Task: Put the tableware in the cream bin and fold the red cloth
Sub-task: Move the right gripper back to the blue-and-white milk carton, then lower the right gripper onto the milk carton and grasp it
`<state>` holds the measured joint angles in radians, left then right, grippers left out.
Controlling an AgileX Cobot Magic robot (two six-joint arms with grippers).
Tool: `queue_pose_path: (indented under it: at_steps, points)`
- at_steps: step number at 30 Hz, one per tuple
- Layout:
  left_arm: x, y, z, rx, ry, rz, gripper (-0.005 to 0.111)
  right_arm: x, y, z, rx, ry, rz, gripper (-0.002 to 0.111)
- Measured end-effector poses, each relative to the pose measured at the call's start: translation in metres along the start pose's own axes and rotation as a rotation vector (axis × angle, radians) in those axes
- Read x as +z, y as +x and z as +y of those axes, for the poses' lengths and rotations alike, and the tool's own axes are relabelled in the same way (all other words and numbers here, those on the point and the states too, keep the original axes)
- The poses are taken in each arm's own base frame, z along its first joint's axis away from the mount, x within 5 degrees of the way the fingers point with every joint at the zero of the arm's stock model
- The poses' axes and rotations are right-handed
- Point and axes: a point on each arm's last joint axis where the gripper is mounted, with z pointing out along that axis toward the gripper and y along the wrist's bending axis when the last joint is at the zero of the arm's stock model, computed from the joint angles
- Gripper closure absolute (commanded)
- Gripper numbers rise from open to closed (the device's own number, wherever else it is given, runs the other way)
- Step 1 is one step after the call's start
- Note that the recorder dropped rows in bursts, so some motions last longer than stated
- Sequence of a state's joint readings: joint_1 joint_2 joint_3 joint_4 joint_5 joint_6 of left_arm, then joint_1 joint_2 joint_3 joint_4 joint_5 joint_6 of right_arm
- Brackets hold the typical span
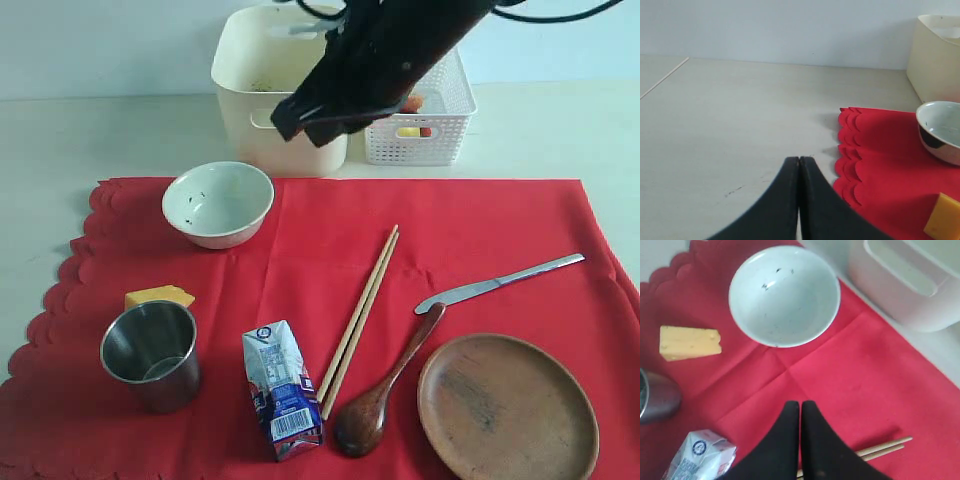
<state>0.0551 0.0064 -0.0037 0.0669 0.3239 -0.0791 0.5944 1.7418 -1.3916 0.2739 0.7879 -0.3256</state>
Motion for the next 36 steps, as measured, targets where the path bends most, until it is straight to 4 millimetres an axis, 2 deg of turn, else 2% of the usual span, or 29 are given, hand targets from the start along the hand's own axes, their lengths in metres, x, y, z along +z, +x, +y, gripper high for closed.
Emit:
queue_pose_path:
  at_steps: [6, 15, 24, 26, 30, 36]
  points:
    - [0.000, 0.000, 0.000, 0.000, 0.000, 0.000, 0.106, 0.013, 0.019, 0.028, -0.043, -0.042, 0.062, 0.106]
    - [0.000, 0.000, 0.000, 0.000, 0.000, 0.000, 0.106, 0.027, 0.037, 0.068, -0.104, -0.097, 0.127, 0.106]
    - [0.000, 0.000, 0.000, 0.000, 0.000, 0.000, 0.106, 0.041, 0.060, 0.094, -0.097, -0.121, 0.179, 0.105]
    - [0.000, 0.000, 0.000, 0.000, 0.000, 0.000, 0.106, 0.042, 0.064, 0.101, -0.094, -0.126, 0.182, 0.100]
    - [0.000, 0.000, 0.000, 0.000, 0.000, 0.000, 0.106, 0.043, 0.065, 0.114, -0.103, -0.130, 0.176, 0.083]
    - [0.000, 0.000, 0.000, 0.000, 0.000, 0.000, 0.106, 0.043, 0.066, 0.117, -0.073, -0.098, 0.177, 0.047]
